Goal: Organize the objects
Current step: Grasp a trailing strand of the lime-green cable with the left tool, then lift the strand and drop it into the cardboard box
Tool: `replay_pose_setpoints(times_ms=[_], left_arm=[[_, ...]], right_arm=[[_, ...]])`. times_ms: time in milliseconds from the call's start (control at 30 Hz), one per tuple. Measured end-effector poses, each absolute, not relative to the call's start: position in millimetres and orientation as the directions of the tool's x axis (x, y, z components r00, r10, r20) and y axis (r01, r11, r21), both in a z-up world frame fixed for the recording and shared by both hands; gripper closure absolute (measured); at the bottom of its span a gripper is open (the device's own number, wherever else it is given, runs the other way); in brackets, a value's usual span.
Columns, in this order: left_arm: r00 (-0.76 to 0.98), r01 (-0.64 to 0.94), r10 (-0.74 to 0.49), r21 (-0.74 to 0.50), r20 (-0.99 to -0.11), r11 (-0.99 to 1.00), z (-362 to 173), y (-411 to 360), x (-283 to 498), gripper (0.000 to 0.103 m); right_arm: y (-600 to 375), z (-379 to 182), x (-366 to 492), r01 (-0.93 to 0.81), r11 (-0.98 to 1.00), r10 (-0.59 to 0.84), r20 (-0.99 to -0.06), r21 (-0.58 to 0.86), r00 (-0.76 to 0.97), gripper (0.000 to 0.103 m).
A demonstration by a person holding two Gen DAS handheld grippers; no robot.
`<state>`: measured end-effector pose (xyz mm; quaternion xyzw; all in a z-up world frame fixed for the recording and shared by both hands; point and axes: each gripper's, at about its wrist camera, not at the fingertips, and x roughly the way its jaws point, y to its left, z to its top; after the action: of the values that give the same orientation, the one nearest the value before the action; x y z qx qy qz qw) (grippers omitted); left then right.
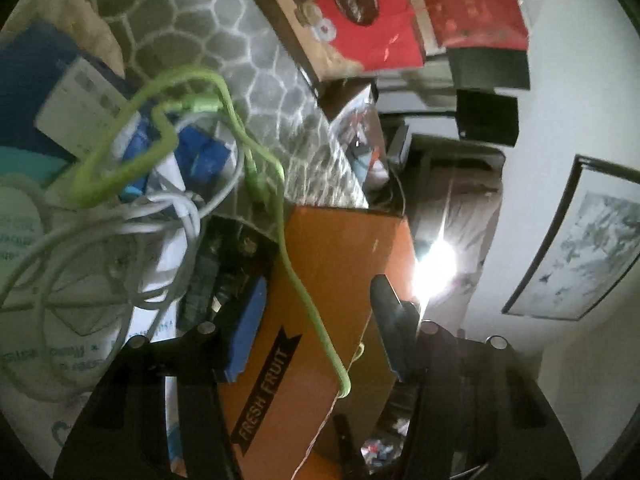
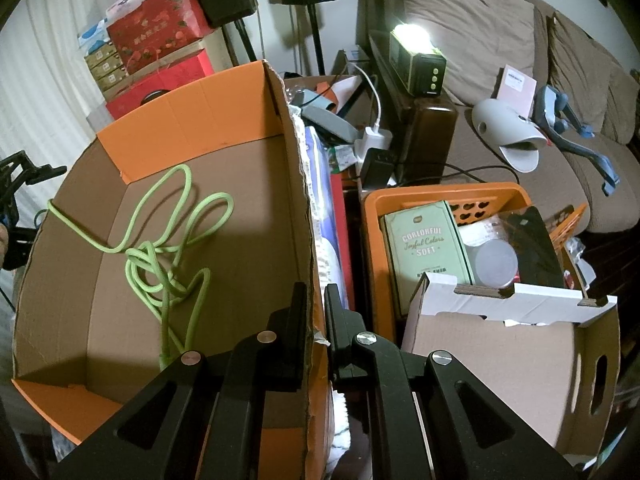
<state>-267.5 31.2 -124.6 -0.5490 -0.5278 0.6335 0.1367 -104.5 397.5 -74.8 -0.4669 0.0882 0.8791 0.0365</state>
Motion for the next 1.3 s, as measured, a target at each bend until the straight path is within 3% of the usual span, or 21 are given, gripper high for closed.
replay_pose_setpoints(times_ms=[133,367,467,667,867,1300], left_arm=[[-0.342,0.428,0.773,-0.82,-0.535,-0.379,-131.6,38.0,-271.4,0.057],[-0.332,0.486,0.808,-0.822,-0.487,-0.296,-143.5,41.4,-273.0,0.093],[-0.339,0.482,0.807,-0.826,-0.483,-0.292,-143.1,41.7,-272.5,0.1],[-0.401,0.35,0.757,-0.85,-0.516,-0.394,-105.8,39.6,-264.2,0.1],[-0.38,0.102,0.778,-0.859,-0.5,-0.502,-40.8,59.2,-259.6,0.1],[-0.311,-0.436,0.82,-0.695,-0.48,-0.572,125.1,129.1,-209.1,0.1]], right_arm=[[397.7,-74.8,-104.4,-0.147,-0.982,-0.019,-0.828,0.122,-0.561,0.095],[398.1,-74.5,-104.3,-0.148,-0.981,-0.019,-0.828,0.123,-0.561,0.095],[398.2,-74.5,-104.4,-0.148,-0.982,-0.018,-0.828,0.122,-0.561,0.095],[398.1,-74.5,-104.3,-0.147,-0.981,-0.019,-0.827,0.122,-0.561,0.095],[397.9,-74.5,-104.3,-0.147,-0.982,-0.02,-0.828,0.123,-0.561,0.095],[399.2,-72.8,-104.1,-0.15,-0.98,-0.02,-0.825,0.127,-0.565,0.095]])
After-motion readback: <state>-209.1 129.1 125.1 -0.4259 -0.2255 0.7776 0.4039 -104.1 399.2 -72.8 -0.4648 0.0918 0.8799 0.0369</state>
